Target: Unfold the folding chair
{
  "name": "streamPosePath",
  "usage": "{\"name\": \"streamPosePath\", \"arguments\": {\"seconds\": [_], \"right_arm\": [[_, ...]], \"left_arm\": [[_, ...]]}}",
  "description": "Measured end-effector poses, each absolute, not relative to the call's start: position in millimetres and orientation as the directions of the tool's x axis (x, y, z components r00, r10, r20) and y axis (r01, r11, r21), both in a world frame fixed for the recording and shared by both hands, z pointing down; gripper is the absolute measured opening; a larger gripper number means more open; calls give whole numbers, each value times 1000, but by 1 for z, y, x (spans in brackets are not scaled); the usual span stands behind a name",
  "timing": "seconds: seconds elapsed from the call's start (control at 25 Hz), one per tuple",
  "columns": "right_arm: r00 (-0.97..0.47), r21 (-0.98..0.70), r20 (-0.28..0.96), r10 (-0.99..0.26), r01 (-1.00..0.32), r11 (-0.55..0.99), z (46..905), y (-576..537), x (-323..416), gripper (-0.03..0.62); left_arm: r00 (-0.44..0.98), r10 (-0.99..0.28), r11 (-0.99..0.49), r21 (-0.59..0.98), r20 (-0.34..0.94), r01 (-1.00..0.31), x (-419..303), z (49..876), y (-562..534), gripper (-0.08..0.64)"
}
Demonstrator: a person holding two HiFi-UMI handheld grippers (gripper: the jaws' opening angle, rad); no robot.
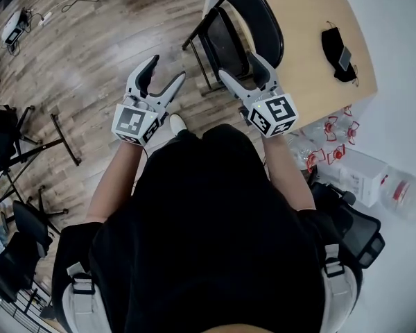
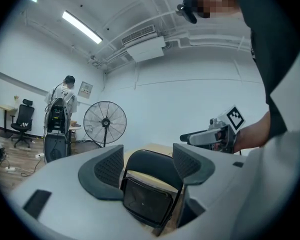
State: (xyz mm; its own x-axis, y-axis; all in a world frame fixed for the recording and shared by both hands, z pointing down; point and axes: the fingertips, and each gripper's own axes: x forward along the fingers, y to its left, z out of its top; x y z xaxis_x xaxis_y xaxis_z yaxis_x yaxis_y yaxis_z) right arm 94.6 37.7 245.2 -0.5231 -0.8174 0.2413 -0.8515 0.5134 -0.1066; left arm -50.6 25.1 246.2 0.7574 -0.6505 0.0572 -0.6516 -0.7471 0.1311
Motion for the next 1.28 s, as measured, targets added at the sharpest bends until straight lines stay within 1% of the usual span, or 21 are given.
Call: {"name": "streamPosePath", "arguments": {"seconds": [0.12, 0.36, 0.68, 0.96, 1.28], "right_arm": [[-506, -108, 263, -821, -861, 497, 251, 24, 106, 350], [-477, -118, 285, -832, -878, 463, 263, -20, 156, 350], [-457, -107, 317, -831, -888, 448, 268, -95, 236, 350], [-445, -114, 425, -788, -890, 441, 303, -153, 295, 350], [-413, -129, 609, -677, -894, 430, 370, -186, 339, 350]], "left_arm": [[761, -645, -749, 145, 68, -647, -45, 252, 9, 302], [765, -638, -753, 139, 83, -643, -12, 258, -24, 302], [718, -689, -708, 125, 97, -696, 39, 253, -67, 298], [673, -728, -664, 114, 127, -739, 81, 261, -103, 297], [620, -769, -611, 109, 153, -784, 109, 275, -128, 284]]}}
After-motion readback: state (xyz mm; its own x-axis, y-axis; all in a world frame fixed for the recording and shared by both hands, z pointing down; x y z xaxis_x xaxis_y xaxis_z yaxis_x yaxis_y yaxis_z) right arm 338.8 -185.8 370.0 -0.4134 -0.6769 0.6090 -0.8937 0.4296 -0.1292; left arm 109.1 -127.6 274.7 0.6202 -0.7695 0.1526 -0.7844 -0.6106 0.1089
